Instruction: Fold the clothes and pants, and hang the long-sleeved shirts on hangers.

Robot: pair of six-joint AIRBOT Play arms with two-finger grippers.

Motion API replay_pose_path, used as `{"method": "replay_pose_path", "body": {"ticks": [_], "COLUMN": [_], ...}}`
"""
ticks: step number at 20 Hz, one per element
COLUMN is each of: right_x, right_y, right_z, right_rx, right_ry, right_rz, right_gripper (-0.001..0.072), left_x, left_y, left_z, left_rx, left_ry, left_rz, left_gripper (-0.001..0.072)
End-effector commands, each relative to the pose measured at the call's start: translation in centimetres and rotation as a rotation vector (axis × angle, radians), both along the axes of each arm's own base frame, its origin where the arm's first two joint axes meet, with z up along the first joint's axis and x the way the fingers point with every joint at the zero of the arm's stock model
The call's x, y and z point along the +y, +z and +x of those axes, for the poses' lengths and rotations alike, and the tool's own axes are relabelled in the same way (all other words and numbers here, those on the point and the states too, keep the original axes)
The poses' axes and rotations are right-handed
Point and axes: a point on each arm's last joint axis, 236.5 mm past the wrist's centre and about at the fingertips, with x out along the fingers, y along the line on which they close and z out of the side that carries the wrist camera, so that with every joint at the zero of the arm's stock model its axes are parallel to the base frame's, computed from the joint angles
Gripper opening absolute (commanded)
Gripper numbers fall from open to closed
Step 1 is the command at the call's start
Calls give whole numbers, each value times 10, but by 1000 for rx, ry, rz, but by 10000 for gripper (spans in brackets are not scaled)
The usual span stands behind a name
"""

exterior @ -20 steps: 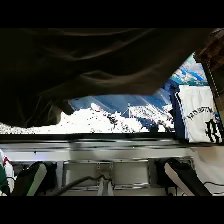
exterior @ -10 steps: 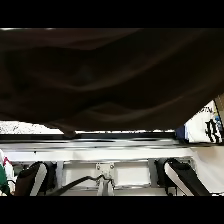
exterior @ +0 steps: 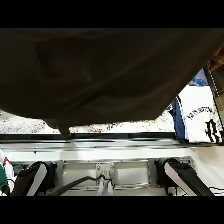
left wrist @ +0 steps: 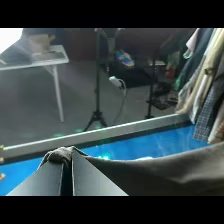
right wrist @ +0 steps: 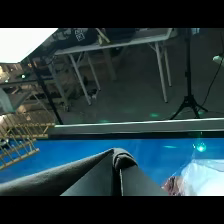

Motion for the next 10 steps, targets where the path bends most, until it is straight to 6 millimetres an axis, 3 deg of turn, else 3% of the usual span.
{"method": "replay_pose_path", "body": {"ticks": [1, 5, 10], "right_x": [1, 6, 9], "right_y": [-4, 4, 20], "right_z": [8, -8, -43], "right_rx": [4, -17, -66], "right_ry": [6, 23, 26], "right_rz": [4, 9, -5], "right_gripper": [26, 26, 26], "left_x": [4, 0, -5], "left_y": [2, 8, 19], "left_z": [0, -12, -44], "left_rx": [-12, -34, -93], "left_ry": [18, 19, 45], "left_rz": [8, 16, 47], "left_gripper": [2, 2, 2]}}
